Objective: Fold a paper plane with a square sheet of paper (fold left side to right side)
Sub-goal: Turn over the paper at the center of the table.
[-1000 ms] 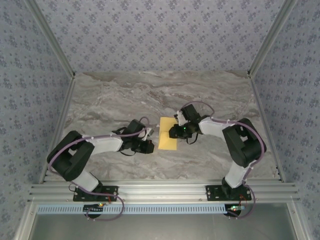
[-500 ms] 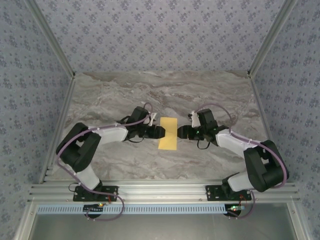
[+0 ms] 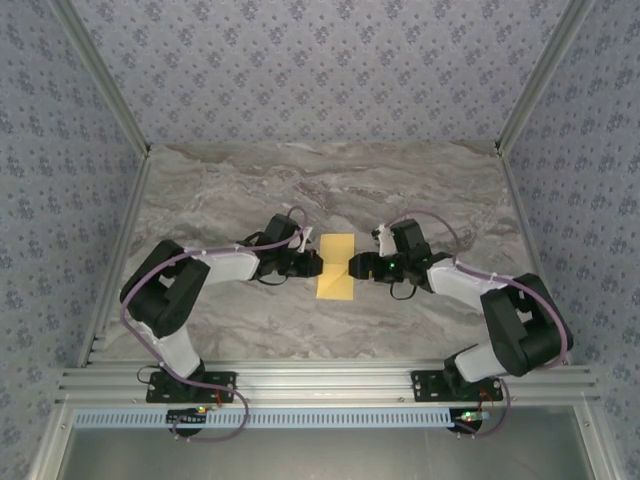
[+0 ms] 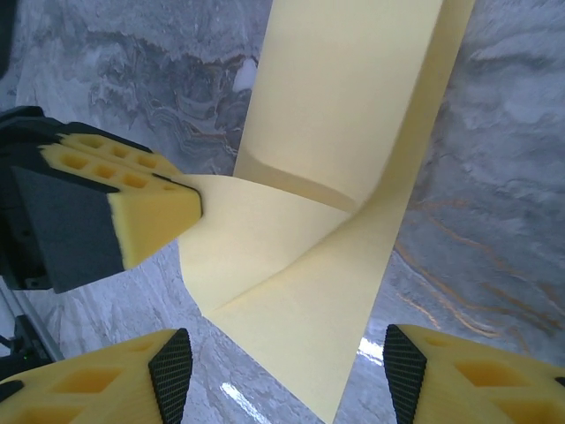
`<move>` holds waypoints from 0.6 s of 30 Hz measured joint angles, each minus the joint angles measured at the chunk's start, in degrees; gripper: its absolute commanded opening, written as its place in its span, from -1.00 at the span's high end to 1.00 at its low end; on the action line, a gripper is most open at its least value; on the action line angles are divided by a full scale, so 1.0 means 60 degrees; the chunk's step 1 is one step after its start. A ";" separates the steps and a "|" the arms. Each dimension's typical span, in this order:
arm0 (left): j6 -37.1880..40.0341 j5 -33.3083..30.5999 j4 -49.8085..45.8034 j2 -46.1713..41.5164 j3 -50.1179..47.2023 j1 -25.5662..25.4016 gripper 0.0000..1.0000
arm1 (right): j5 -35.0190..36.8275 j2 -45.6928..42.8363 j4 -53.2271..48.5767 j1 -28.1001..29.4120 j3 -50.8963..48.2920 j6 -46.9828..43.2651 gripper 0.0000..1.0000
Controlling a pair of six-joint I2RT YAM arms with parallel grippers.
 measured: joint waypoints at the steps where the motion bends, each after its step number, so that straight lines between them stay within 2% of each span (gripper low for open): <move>1: 0.0000 -0.0007 0.0004 -0.0062 -0.0025 0.0015 0.87 | -0.0058 0.0149 0.0073 0.0044 0.0029 0.0073 -0.25; 8: 0.0000 -0.0076 0.0015 -0.0328 -0.0120 0.0062 0.86 | -0.0452 0.1257 0.0663 0.0335 0.0535 0.0561 -0.23; 13: 0.0000 -0.0080 0.0015 -0.0328 -0.0153 0.0080 0.81 | -0.0605 0.1880 0.1013 0.0441 0.1024 0.0794 -0.08; 15: -0.0007 -0.0117 0.0011 -0.0331 -0.0153 0.0102 0.70 | -0.0718 0.2178 0.1198 0.0444 0.1206 0.0914 0.07; 18: -0.0036 -0.0182 0.0018 -0.0459 -0.0259 0.0171 0.49 | -0.0874 0.2499 0.1439 0.0481 0.1392 0.1140 0.47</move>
